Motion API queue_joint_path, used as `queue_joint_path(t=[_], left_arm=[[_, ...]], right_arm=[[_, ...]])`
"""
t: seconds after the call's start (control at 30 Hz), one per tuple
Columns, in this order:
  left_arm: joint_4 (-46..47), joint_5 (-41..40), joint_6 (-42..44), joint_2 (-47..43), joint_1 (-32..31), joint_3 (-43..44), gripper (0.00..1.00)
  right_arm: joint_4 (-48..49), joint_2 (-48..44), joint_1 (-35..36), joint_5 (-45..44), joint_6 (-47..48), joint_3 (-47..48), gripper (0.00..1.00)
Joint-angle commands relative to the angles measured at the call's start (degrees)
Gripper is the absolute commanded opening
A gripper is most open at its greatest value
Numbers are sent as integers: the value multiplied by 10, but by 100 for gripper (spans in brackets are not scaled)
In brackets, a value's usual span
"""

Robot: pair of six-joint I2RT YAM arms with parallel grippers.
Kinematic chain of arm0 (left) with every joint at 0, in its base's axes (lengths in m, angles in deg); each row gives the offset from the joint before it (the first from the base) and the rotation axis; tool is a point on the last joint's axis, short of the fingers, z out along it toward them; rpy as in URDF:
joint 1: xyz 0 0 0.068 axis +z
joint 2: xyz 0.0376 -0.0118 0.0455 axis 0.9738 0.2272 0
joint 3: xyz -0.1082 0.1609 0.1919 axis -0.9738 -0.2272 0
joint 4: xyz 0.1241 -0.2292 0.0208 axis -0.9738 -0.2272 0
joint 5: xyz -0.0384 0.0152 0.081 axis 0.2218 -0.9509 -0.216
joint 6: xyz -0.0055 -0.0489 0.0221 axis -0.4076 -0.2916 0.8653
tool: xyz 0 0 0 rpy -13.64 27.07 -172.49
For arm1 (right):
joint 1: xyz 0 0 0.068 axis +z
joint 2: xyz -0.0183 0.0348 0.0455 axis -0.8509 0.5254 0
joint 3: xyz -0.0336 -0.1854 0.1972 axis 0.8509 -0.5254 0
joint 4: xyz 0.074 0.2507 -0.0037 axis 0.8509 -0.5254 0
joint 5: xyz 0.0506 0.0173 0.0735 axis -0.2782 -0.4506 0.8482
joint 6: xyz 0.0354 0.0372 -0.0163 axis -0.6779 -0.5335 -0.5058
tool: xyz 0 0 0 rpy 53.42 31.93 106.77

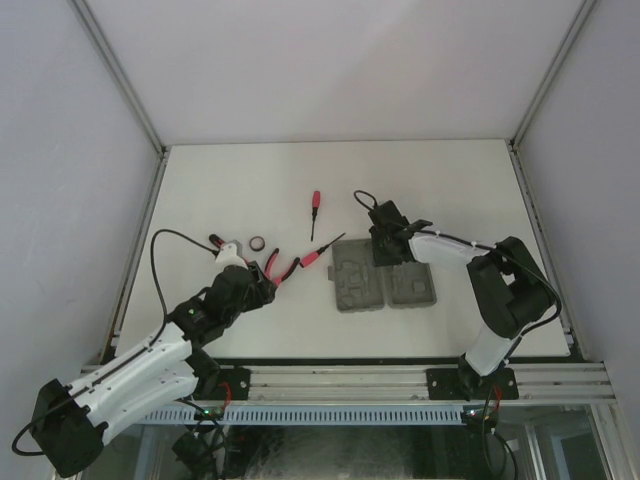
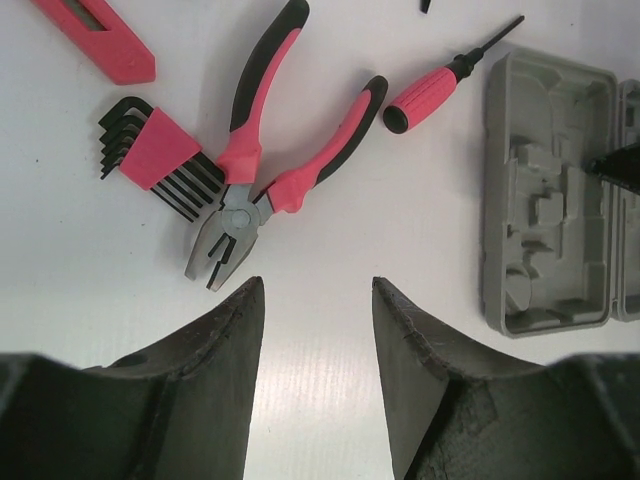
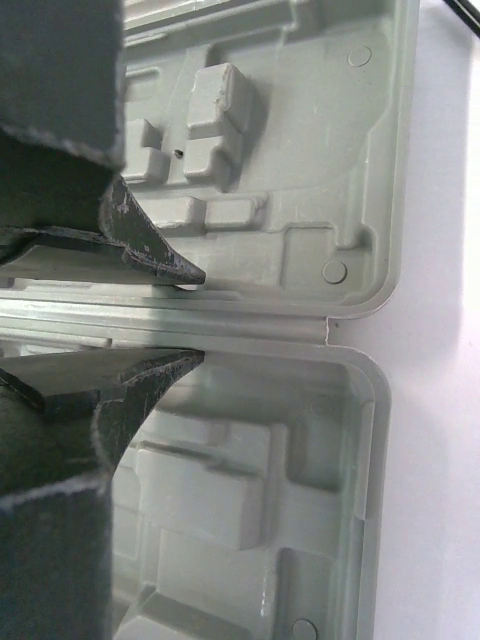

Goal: Sort the tools into containers
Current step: Move the storage box to the center of the board.

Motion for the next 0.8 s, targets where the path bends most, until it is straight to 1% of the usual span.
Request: queue_joint_path(t=[0.0,0.1,0.17,0.27,0.33,0.4,0.5,0.53,0.57,0.6,0.77], left_arm=[[11,3,10,3,8,-1,52],[11,6,11,8,10,0,52],[11,8,13,13,11,3,52],[10,10,15,18,14,6,52],[12,16,22,21,17,9,48],[12,22,31,24,18,17,47],[0,20,48,27,18,34,53],[-5,16,54,27,18,41,55],[-11,12,60,28,18,47,60],[-18,7,65,30,18,53,62],[-41,-11,89,38,18,80,64]], right_arm=[[19,12,-16,7,-50,20,11],[17,25,-15,5,-51,34,11],[14,31,-14,4,-49,44,13],[8,28,-14,4,-47,52,19],[5,19,-14,6,-48,53,25],[0,8,-14,8,-46,53,30],[-11,-10,-14,5,-43,53,36],[-15,-18,-13,5,-41,52,37],[-18,-27,-12,6,-39,51,39],[-21,-37,-11,6,-38,50,40],[-34,-97,-1,0,-34,33,45]])
